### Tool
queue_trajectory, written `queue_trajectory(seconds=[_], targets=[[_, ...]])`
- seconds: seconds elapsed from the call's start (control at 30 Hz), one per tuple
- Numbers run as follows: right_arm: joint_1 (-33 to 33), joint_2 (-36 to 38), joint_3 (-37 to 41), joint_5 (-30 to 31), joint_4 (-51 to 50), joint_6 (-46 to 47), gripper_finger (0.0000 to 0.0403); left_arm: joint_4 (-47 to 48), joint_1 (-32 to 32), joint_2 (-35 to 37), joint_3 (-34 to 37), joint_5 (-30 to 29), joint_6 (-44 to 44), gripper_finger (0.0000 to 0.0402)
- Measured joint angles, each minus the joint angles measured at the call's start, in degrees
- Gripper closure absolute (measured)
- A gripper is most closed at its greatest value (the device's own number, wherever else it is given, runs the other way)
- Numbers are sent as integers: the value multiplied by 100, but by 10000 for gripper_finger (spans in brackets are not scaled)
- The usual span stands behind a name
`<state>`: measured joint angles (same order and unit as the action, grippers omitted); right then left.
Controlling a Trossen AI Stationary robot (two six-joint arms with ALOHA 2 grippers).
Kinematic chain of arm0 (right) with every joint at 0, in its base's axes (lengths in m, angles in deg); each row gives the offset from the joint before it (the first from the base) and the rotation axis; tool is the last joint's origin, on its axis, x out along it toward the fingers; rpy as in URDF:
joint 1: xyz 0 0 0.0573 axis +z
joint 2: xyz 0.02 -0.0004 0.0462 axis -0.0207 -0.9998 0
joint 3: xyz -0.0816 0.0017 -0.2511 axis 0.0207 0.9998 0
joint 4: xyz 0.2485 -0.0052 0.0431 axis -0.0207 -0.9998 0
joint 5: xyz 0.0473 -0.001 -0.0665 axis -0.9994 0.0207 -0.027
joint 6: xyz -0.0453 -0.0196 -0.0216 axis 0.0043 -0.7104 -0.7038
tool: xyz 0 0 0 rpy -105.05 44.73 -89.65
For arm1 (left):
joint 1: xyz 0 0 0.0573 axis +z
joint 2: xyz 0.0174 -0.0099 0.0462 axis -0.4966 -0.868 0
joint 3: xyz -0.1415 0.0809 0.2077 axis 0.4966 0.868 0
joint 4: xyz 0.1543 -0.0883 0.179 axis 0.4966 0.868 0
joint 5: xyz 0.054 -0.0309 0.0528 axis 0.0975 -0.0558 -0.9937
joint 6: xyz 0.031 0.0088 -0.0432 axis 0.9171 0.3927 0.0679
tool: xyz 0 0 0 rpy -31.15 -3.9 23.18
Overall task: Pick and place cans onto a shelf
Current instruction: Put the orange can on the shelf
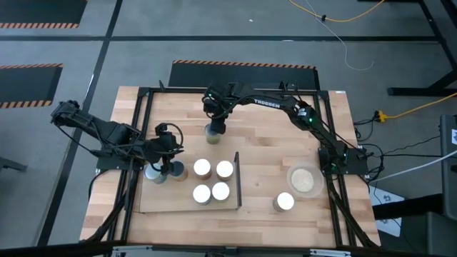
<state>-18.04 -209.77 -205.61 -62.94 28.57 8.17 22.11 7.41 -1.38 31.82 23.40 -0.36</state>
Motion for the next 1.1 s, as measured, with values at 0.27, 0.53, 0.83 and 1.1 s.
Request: queue_trajectory(seconds=[0.27, 0.53, 0.83, 1.1], targets=[[0, 0, -75, -37, 171, 131, 372, 0, 1, 0, 0, 11, -2, 347], [2, 95, -515, -65, 142, 131, 372, 0, 2, 0, 0, 11, -2, 347], [76, 845, -528, -603, -766, -132, 373, -9, -5, -4, 0, 44, -11, 347], [651, 1647, -531, -598, -2018, -328, 373, -15, -11, -4, 0, 39, -17, 347]])
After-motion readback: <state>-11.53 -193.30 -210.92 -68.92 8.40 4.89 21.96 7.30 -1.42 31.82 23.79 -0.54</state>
